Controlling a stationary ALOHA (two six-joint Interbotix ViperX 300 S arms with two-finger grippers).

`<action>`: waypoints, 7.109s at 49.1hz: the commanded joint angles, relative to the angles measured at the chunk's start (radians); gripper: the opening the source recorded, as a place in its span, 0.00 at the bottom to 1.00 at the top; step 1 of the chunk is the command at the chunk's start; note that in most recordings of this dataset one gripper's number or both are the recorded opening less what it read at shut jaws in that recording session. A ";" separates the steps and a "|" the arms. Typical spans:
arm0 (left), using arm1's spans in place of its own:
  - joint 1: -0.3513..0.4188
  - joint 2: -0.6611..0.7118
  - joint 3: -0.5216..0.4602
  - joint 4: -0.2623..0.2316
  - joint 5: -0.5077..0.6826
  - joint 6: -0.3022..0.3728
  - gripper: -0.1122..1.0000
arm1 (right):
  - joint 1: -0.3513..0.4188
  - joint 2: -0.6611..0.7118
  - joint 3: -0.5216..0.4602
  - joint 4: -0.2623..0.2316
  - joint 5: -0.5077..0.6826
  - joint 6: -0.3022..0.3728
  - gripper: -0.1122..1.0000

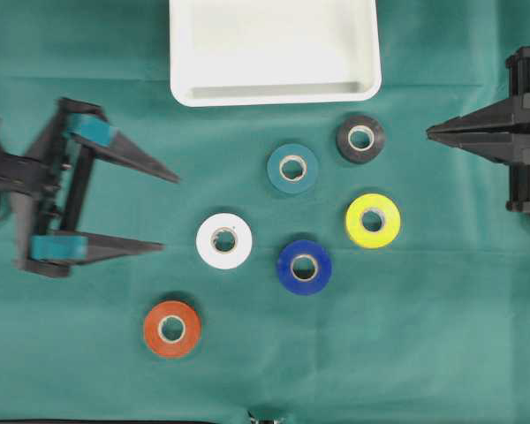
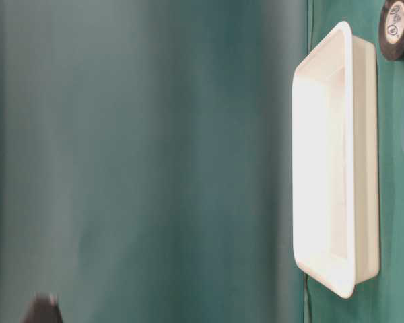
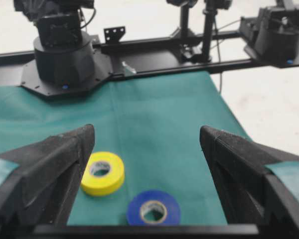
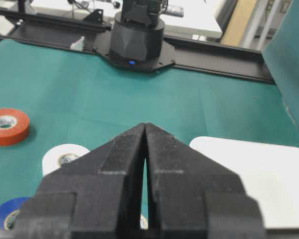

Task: Pick up the tape from a random location and place it into the white case.
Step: 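Open the left gripper and move it toward the white tape roll, then lower the left gripper over the white tape roll's edge, then close the left gripper on the white tape roll rim, then lift the white tape roll and carry it toward the white tray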

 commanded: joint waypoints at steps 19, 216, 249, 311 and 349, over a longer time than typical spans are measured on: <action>0.005 0.086 -0.114 -0.002 0.015 0.002 1.00 | -0.002 0.005 -0.028 -0.003 0.008 0.002 0.10; 0.081 0.683 -0.436 0.006 0.824 0.003 0.99 | -0.002 0.084 -0.043 0.002 0.066 0.008 0.10; 0.087 0.732 -0.414 0.008 0.798 0.005 0.93 | -0.002 0.091 -0.043 0.002 0.066 0.006 0.10; 0.035 0.468 -0.635 0.003 1.180 0.000 0.33 | -0.002 0.089 -0.046 0.002 0.086 0.006 0.10; 0.005 0.400 -1.008 0.008 1.563 0.005 0.33 | -0.002 0.091 -0.048 0.000 0.089 0.008 0.10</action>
